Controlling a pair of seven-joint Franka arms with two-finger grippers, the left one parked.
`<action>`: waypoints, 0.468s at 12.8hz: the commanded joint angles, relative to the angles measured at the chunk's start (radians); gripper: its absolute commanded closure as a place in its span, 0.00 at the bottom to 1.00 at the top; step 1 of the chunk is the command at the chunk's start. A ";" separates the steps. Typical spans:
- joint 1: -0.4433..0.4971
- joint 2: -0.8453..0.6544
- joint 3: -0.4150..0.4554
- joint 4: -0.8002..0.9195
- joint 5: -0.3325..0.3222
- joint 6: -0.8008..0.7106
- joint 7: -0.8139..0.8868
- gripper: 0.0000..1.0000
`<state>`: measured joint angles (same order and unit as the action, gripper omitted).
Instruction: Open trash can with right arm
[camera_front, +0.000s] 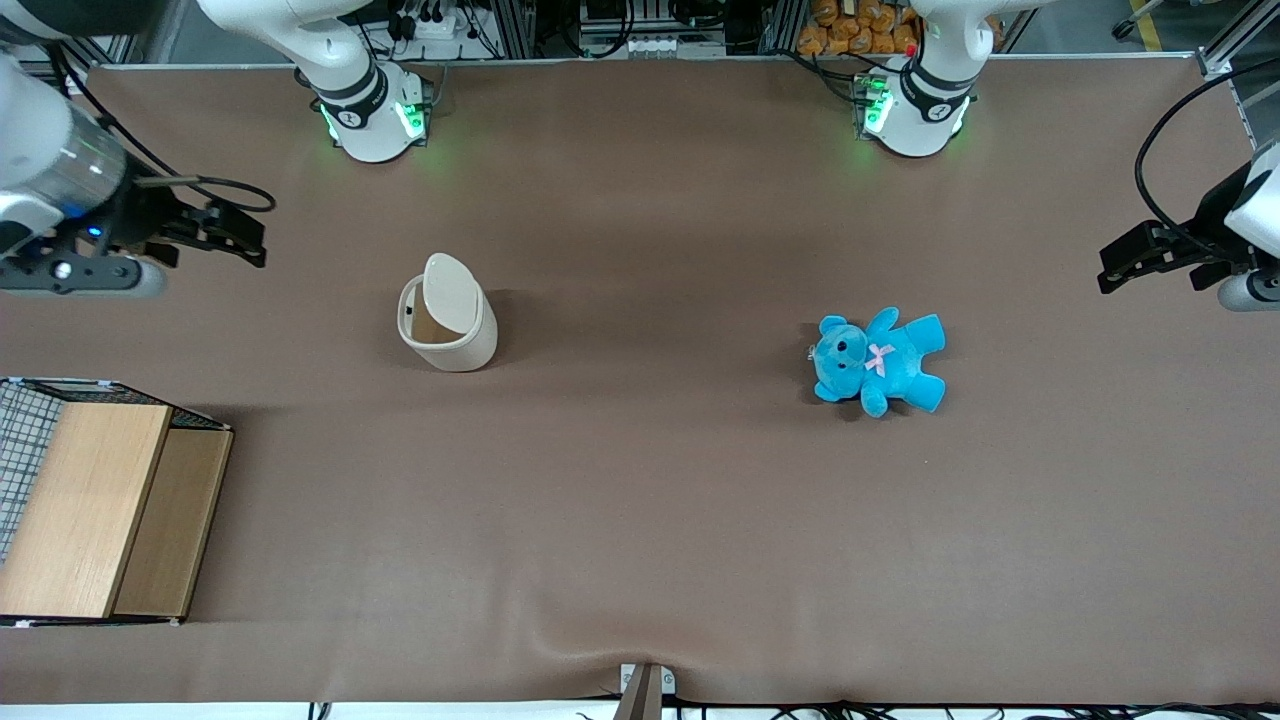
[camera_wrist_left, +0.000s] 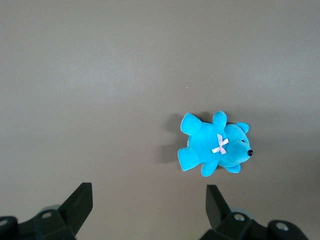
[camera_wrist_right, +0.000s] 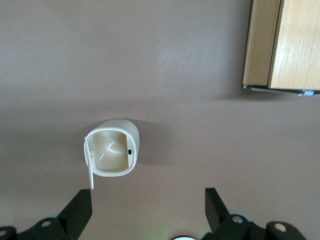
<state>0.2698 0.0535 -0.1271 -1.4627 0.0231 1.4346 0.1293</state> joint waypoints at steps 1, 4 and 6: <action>-0.043 -0.020 0.009 0.035 0.012 -0.020 -0.063 0.00; -0.064 -0.032 0.009 0.035 0.008 -0.023 -0.114 0.00; -0.064 -0.032 0.009 0.036 0.000 -0.022 -0.114 0.00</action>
<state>0.2192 0.0268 -0.1280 -1.4335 0.0227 1.4233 0.0310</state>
